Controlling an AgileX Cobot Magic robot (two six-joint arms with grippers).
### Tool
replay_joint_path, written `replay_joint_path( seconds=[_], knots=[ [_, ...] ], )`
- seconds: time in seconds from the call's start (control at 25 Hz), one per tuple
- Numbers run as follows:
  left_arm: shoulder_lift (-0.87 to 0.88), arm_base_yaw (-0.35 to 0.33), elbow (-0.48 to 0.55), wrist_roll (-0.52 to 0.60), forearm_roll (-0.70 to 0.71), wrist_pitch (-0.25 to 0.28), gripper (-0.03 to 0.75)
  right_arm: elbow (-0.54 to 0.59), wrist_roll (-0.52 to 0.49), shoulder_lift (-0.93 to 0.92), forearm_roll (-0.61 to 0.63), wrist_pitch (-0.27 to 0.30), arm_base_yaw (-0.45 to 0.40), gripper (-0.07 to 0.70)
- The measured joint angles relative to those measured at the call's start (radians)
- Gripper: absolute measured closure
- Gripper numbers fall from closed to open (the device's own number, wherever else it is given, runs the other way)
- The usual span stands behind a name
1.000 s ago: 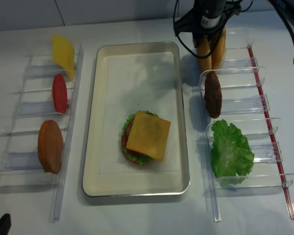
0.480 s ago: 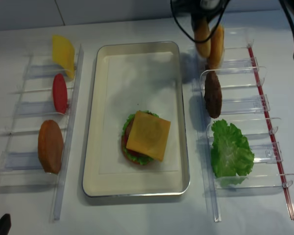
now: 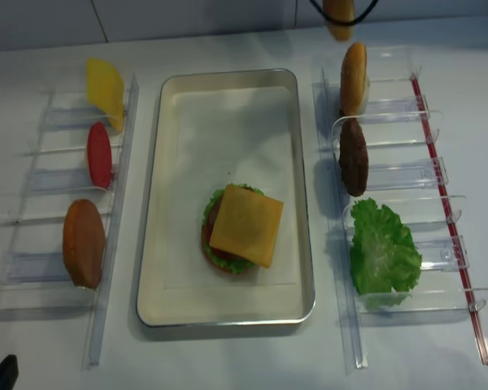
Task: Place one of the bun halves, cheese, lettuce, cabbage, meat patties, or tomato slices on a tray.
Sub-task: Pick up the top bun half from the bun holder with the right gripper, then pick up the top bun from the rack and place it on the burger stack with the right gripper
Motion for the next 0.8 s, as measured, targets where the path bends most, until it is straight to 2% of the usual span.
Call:
replay_joint_path(
  seconds=[0.12,0.24,0.48,0.64,0.8],
  knots=[
    [0.0,0.0,0.0,0.0,0.0,0.0,0.301,0.049,-0.029,-0.089,0.062,0.003,0.0,0.395],
    [0.0,0.0,0.0,0.0,0.0,0.0,0.301,0.147,-0.057,-0.182,0.123,0.003,0.0,0.395],
    [0.0,0.0,0.0,0.0,0.0,0.0,0.301,0.494,-0.07,-0.394,0.159,-0.001,0.0,0.395],
    [0.0,0.0,0.0,0.0,0.0,0.0,0.301,0.715,-0.081,-0.568,0.208,-0.082,0.0,0.395],
    [0.0,0.0,0.0,0.0,0.0,0.0,0.301,0.868,-0.182,-0.679,0.369,-0.134,0.0,0.395]
  ],
)
